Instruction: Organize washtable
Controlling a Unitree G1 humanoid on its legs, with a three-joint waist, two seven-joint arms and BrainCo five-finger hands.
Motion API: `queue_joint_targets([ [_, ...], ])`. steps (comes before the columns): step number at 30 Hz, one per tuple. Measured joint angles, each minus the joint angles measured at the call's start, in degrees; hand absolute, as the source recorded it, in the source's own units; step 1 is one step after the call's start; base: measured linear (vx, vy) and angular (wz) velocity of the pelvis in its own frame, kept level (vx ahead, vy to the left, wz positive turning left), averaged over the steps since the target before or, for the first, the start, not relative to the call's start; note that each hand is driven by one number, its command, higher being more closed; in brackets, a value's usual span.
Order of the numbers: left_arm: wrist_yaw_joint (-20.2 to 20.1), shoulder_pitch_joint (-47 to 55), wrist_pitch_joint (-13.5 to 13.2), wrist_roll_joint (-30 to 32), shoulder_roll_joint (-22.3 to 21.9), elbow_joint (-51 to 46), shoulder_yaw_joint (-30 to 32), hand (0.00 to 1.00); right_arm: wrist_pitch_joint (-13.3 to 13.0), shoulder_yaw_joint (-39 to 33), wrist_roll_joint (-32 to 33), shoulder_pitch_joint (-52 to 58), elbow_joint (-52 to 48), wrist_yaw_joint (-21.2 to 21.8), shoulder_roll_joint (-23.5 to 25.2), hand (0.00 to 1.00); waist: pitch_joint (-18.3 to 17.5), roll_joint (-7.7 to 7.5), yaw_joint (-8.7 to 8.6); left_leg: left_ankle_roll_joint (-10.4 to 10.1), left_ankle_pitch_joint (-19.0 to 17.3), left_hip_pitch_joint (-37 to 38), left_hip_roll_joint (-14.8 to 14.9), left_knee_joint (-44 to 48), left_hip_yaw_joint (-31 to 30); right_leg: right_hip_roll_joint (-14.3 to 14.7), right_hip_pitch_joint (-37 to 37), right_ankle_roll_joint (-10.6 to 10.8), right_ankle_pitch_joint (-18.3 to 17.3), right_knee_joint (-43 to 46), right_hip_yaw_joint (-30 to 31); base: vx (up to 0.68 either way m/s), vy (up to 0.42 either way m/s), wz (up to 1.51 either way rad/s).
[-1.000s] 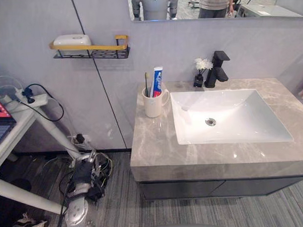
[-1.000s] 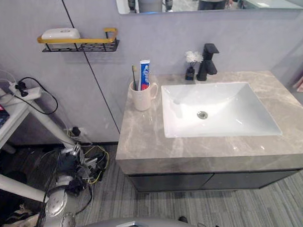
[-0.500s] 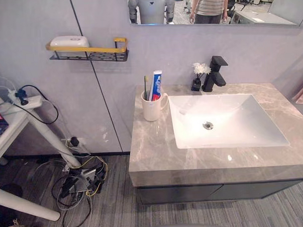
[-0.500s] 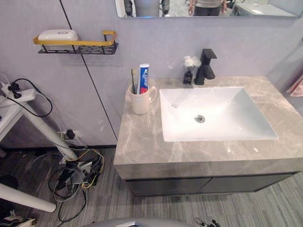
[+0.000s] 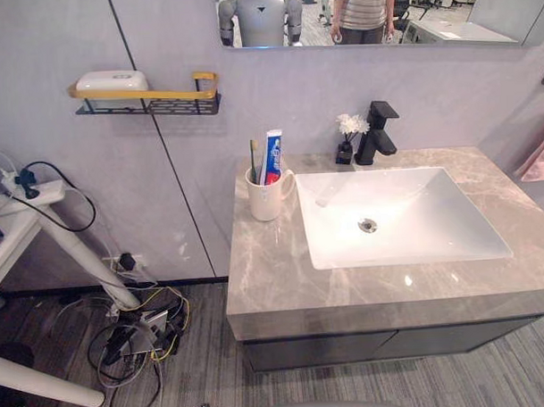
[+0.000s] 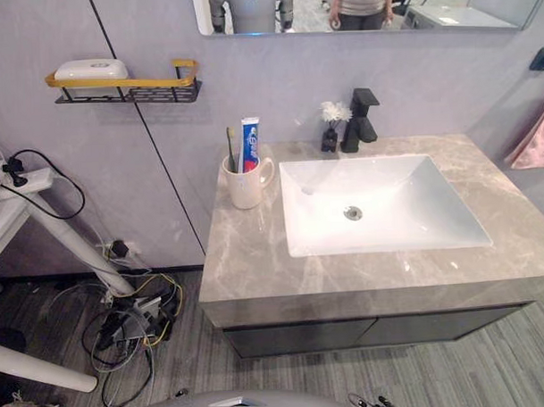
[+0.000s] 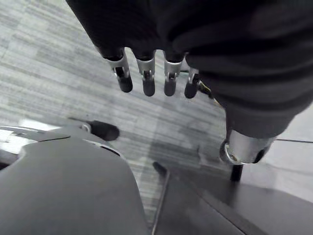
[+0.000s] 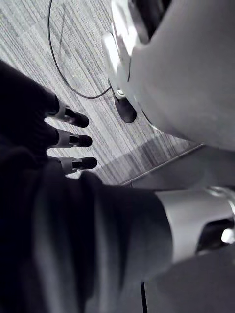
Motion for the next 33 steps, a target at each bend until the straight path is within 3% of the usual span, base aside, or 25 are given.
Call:
queue_joint_targets([
  [8,-0.48,-1.46,0.06,4.71,1.42,0.24,-5.49,0.0,-0.01,1.05,0.02,-0.04,-0.03,0.05,-0.51,0.0,0.72,-0.36,0.33,0.33,-0.97,-0.48,-0.17,3.26,-0.4,-0.88,-1.45,0.06,-2.22,4.74,0.12,-0.05,0.018,0.02],
  [11,-0.99,-2.83,0.02,7.69,2.16,0.57,-7.54,0.0,-0.12,0.44,0.17,-1.37,-0.14,0.07,-0.61,0.0,2.11,-0.56,0.09,0.93,-2.44,-5.59,-0.52,8.01,1.38,-1.32,-6.59,0.88,-1.67,7.12,2.59,-0.18,0.085,-0.37],
  [14,-1.06,-5.62,0.05,9.21,3.03,1.34,-7.51,0.0,0.02,-0.39,0.66,-3.88,-0.19,0.03,-0.33,0.0,4.97,-1.92,-0.07,2.03,-4.09,-12.88,-1.01,12.45,5.04,-1.59,-13.89,2.2,-0.67,7.71,7.11,-0.21,0.133,-0.58],
  [15,-1.0,-6.09,0.13,9.26,3.83,1.85,-7.44,0.0,0.05,-0.46,0.66,-4.21,-0.62,0.02,0.09,0.0,5.63,-2.73,-0.06,3.66,-3.34,-14.72,-1.77,13.1,6.28,-2.18,-15.93,3.36,-0.67,7.09,8.98,-0.06,0.132,-0.69],
  [16,-0.84,-6.15,0.26,9.3,2.79,1.98,-7.19,0.0,0.04,-1.05,0.69,-5.25,-0.63,0.0,-0.63,0.0,6.51,-0.45,-0.04,4.73,-2.7,-16.3,0.06,12.35,8.24,-1.16,-16.98,4.75,-2.19,9.45,7.46,0.1,0.071,-0.66],
  [17,-0.71,-6.34,0.19,9.31,2.59,1.57,-7.17,0.0,0.09,-1.44,0.72,-5.77,-0.46,0.03,-0.91,0.0,7.14,0.07,-0.1,4.77,-2.58,-16.86,0.78,12.76,9.19,-0.76,-19.34,3.04,-3.71,16.7,5.29,0.42,-0.099,-0.59],
  [18,-0.45,-6.21,0.22,9.32,2.72,0.46,-7.07,0.0,0.0,-2.0,0.72,-5.68,-0.29,0.02,-0.65,0.0,7.44,-0.35,-0.22,5.2,-2.66,-17.07,1.32,13.72,9.99,-1.62,-21.92,0.79,-8.16,32.48,1.08,0.68,-0.249,-0.47],
  [19,-0.34,-5.95,0.24,9.3,2.89,-0.23,-6.81,0.0,-0.13,-2.53,0.7,-5.25,0.0,-0.05,-0.27,0.0,7.41,-0.64,-0.03,5.52,-2.82,-16.71,1.16,14.39,10.85,-3.23,-20.23,-0.51,-11.66,42.34,-2.17,0.7,-0.277,-0.43],
  [20,-0.27,-5.89,0.23,9.21,2.91,-0.5,-6.82,0.0,-0.12,-2.61,0.67,-5.09,0.02,-0.03,-0.24,0.0,7.23,-0.92,0.22,5.59,-2.86,-16.49,1.11,14.85,11.56,-4.27,-18.48,-0.92,-12.74,45.63,-3.69,0.81,-0.333,-0.61],
  [21,-0.11,-5.7,0.04,8.66,2.9,-1.18,-6.39,0.0,-0.04,-2.5,0.48,-5.07,0.13,0.18,-0.14,0.0,6.77,-1.61,1.31,5.87,-3.04,-16.58,1.25,16.83,13.94,-8.13,-12.66,-1.01,-13.1,47.9,-7.4,0.68,-0.269,-0.9],
  [22,-0.09,-5.75,0.0,8.41,2.88,-1.21,-5.44,0.0,-0.06,-2.41,0.26,-5.5,0.12,0.55,0.34,0.0,6.32,-2.54,2.35,6.08,-3.33,-17.28,1.43,18.74,15.92,-10.95,-9.04,-1.26,-10.58,44.61,-9.48,0.47,-0.222,-1.19],
  [23,-0.08,-5.96,0.11,7.76,2.76,-0.95,-4.82,0.0,0.1,-1.88,-0.06,-6.17,0.14,0.7,0.36,0.0,6.0,-2.19,3.05,5.74,-3.63,-17.97,2.08,19.72,16.66,-9.66,-7.36,0.44,-11.81,39.15,-10.63,0.06,-0.138,-1.22],
  [25,-0.2,-5.15,0.07,6.85,1.2,-0.55,-4.87,0.0,0.13,-0.84,-0.71,-6.48,0.13,0.81,-0.38,0.0,4.17,0.2,4.52,4.3,-2.5,-17.89,2.13,15.51,15.01,-6.83,-3.22,0.87,-11.87,25.26,-10.87,-0.08,-0.111,-1.04],
  [26,-0.21,-5.23,0.05,6.46,0.79,-0.48,-4.86,0.0,0.13,-0.47,-1.28,-6.7,0.11,0.84,-0.34,0.0,3.78,0.66,4.42,4.39,-1.82,-17.95,2.06,15.03,15.76,-6.58,-2.34,1.25,-12.44,22.74,-10.99,-0.07,-0.081,-0.59],
  [29,-0.13,-5.8,0.1,6.33,1.37,-0.39,-4.88,0.0,0.18,2.02,-1.78,-7.64,0.01,1.09,0.06,0.0,3.71,-0.72,4.75,4.35,-0.53,-18.28,1.74,14.9,19.14,-6.7,-0.19,2.11,-13.54,13.23,-10.94,-0.12,-0.082,-0.47],
  [33,-0.06,-5.93,0.18,6.35,1.58,-0.05,-5.94,0.0,0.09,2.56,-1.6,-8.4,0.02,0.99,0.11,0.0,3.57,-0.36,4.0,4.06,1.38,-17.83,3.23,14.85,18.84,-4.56,1.43,2.49,-12.21,10.04,-10.9,-0.12,-0.09,-0.11],
])
